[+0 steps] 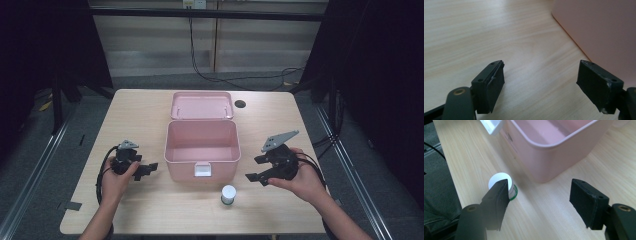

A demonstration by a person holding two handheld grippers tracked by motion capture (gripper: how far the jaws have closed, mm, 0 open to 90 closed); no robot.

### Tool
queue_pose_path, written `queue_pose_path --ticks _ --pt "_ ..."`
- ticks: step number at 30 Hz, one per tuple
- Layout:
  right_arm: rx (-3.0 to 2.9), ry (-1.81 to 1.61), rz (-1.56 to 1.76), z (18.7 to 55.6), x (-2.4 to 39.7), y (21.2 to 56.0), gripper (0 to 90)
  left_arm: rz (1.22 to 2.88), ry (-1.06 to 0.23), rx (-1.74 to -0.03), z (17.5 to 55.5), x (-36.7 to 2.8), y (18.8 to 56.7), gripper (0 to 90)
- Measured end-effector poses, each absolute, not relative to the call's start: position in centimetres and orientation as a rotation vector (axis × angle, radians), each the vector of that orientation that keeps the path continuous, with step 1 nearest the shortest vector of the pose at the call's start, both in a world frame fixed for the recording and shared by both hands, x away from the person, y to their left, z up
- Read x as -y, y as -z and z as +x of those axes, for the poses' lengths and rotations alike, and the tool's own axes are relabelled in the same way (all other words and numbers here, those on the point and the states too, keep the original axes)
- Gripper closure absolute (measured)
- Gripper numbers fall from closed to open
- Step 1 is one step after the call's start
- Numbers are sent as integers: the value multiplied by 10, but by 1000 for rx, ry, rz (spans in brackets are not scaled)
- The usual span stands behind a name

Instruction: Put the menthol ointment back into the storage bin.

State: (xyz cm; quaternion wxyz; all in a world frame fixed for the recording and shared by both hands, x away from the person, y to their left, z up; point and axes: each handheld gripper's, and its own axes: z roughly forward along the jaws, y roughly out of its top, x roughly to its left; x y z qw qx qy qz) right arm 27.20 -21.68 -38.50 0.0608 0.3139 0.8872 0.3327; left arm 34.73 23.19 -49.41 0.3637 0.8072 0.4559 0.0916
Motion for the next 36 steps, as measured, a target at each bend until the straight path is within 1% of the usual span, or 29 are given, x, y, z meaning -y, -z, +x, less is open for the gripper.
queue_pose_path --ticks 7,8,11,14,16,19,21,32,36 --pt "-2708 -989 931 269 215 389 312 2102 -276 -1130 344 -228 500 193" --pt "-2719 -974 935 268 214 390 309 2110 -302 -1090 342 -227 503 190" --pt "-2735 -956 921 267 212 392 308 2092 -315 -1091 340 -227 505 174" --pt "-2751 -947 921 266 210 395 307 2131 -371 -1004 338 -229 508 164" --pt "-2754 -945 921 265 209 396 307 2134 -376 -992 338 -229 509 155" --pt "-2772 -930 910 264 206 399 307 2141 -378 -991 337 -228 509 153" --pt "-2789 -905 897 264 203 400 307 2161 -402 -977 337 -227 509 151" --pt "-2844 -839 870 265 188 407 310 2161 -400 -977 337 -227 509 148" --pt "-2869 -815 865 265 180 414 310 2161 -402 -976 337 -227 509 148"
